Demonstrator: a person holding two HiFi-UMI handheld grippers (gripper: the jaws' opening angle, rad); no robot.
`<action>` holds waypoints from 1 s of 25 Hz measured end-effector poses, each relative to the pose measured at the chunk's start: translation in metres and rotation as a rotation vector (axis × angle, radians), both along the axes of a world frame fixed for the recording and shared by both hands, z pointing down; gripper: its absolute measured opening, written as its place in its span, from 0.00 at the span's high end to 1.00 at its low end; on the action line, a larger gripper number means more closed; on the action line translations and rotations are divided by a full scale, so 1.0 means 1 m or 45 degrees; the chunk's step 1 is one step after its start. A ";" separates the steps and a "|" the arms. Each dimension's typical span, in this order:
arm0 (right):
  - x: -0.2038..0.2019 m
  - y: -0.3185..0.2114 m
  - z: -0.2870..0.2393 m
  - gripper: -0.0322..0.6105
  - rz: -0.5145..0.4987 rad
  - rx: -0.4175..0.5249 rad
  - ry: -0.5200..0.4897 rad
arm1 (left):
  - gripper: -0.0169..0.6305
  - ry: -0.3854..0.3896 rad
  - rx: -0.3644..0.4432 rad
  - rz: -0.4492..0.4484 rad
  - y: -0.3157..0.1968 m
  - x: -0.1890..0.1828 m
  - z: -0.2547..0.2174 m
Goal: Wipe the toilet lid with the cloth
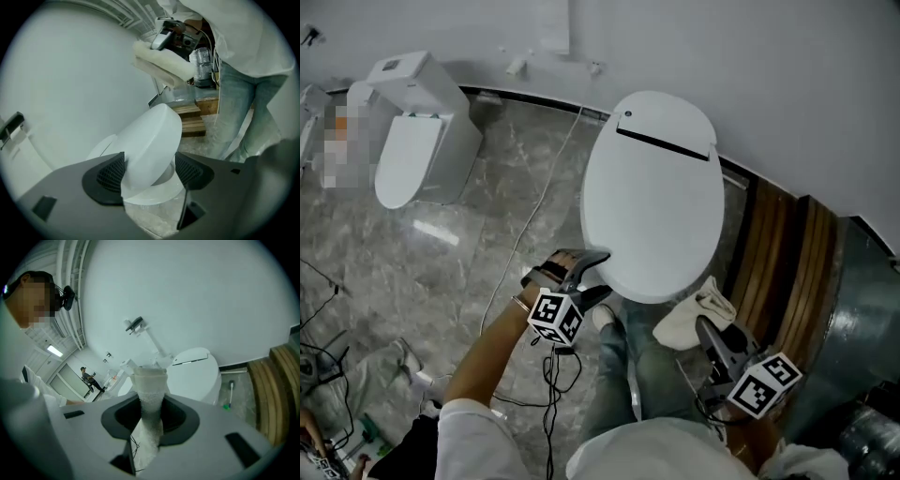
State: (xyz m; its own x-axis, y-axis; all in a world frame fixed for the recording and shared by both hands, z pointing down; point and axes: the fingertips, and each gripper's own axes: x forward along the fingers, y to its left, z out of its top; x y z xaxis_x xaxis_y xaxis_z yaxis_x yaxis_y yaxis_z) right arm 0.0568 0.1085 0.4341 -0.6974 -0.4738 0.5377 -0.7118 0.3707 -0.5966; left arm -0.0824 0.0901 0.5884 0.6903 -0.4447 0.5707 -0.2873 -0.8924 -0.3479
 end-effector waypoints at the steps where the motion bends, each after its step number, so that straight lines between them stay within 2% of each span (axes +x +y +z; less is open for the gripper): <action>1: 0.001 0.000 0.014 0.81 -0.008 -0.006 0.010 | 0.45 -0.003 -0.003 0.000 0.006 0.001 0.012; 6: -0.003 -0.008 0.083 0.81 -0.065 0.020 0.063 | 0.45 0.075 -0.139 -0.110 0.019 0.004 0.072; 9: -0.009 -0.016 0.120 0.81 -0.067 0.049 0.094 | 0.45 0.070 -0.204 -0.194 0.022 0.005 0.110; 13: -0.015 -0.025 0.158 0.81 -0.028 0.034 0.148 | 0.45 0.015 -0.278 -0.274 0.026 0.005 0.151; 19: -0.018 -0.028 0.190 0.81 0.015 -0.021 0.159 | 0.45 0.013 -0.440 -0.344 0.022 0.005 0.188; 25: -0.016 -0.028 0.202 0.81 0.020 -0.062 0.169 | 0.45 0.040 -0.591 -0.486 0.011 0.006 0.215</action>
State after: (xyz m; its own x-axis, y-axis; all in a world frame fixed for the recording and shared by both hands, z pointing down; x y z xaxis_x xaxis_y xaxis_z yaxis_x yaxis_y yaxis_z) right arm 0.0406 0.0806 0.6359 -0.6112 -0.4549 0.6477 -0.7912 0.3320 -0.5136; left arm -0.0768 0.1014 0.8031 0.5507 -0.3737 0.7464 -0.6213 -0.7807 0.0676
